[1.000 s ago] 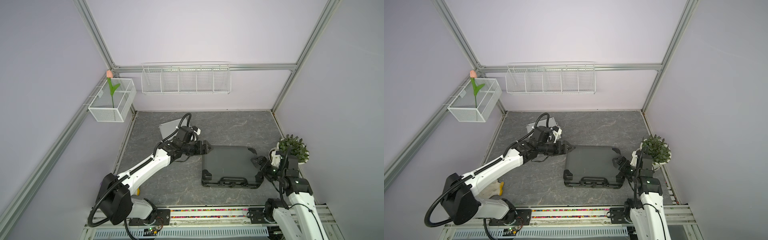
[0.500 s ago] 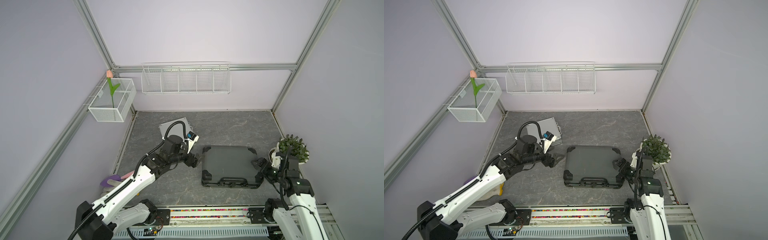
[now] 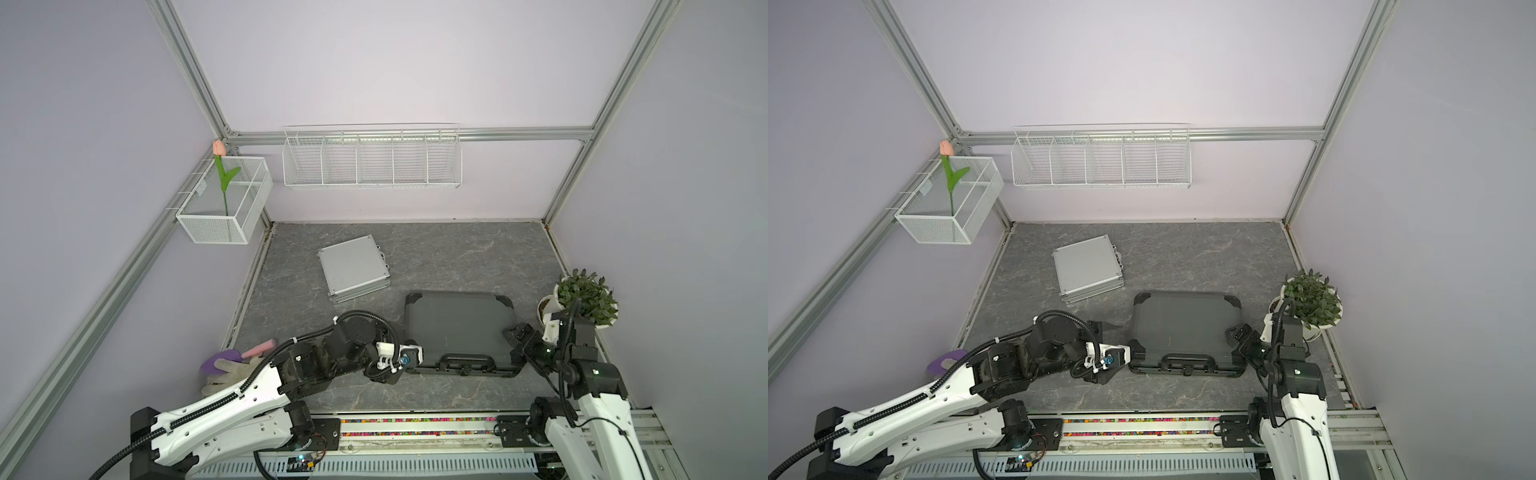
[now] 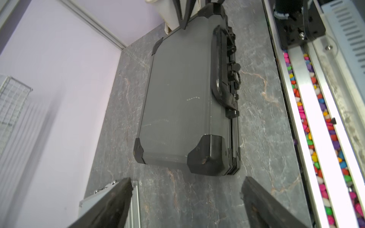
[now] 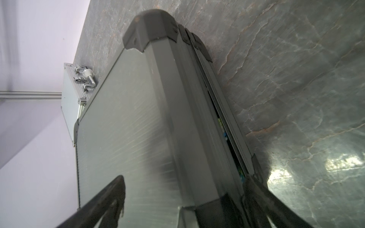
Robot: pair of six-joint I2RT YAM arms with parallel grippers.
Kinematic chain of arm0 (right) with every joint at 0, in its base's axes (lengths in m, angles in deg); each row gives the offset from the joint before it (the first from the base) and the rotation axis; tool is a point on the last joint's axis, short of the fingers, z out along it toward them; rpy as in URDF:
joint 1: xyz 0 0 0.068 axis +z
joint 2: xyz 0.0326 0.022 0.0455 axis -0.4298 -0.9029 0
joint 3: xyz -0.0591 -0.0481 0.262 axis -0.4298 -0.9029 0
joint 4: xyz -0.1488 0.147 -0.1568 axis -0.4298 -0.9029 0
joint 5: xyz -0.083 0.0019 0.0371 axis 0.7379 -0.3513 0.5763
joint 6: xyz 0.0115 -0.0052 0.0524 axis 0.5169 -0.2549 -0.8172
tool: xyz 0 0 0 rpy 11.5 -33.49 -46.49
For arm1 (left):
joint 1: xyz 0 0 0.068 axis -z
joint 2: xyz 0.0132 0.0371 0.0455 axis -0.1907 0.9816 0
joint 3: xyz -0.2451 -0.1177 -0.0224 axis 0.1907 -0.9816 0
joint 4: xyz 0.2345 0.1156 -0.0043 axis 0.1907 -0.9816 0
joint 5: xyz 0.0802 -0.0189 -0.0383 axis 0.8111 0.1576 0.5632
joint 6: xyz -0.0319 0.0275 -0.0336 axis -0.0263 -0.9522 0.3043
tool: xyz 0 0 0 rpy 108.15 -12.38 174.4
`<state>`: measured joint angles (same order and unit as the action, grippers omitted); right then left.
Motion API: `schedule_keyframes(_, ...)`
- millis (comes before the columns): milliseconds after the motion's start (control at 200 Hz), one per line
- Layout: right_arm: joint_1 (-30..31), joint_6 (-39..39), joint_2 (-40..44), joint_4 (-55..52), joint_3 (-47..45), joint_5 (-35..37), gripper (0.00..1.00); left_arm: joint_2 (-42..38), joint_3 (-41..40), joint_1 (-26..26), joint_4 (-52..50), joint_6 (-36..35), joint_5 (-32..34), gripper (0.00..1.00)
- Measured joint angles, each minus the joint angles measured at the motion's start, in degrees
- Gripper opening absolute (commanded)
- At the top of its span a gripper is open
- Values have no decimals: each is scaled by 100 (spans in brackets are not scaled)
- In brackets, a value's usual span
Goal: Open the poker set cases
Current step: Open the case lid on the poker set case.
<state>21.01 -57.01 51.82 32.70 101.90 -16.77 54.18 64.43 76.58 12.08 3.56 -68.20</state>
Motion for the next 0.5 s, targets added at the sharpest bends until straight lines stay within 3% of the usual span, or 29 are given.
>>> schedule_keyframes(290,4,-256,195,72,-221,-79,97,693,-70,1016,520,-625,999,89)
schedule_keyframes(500,7,-393,269,136,-254,-90,99,1106,-282,1099,868,-623,1397,89)
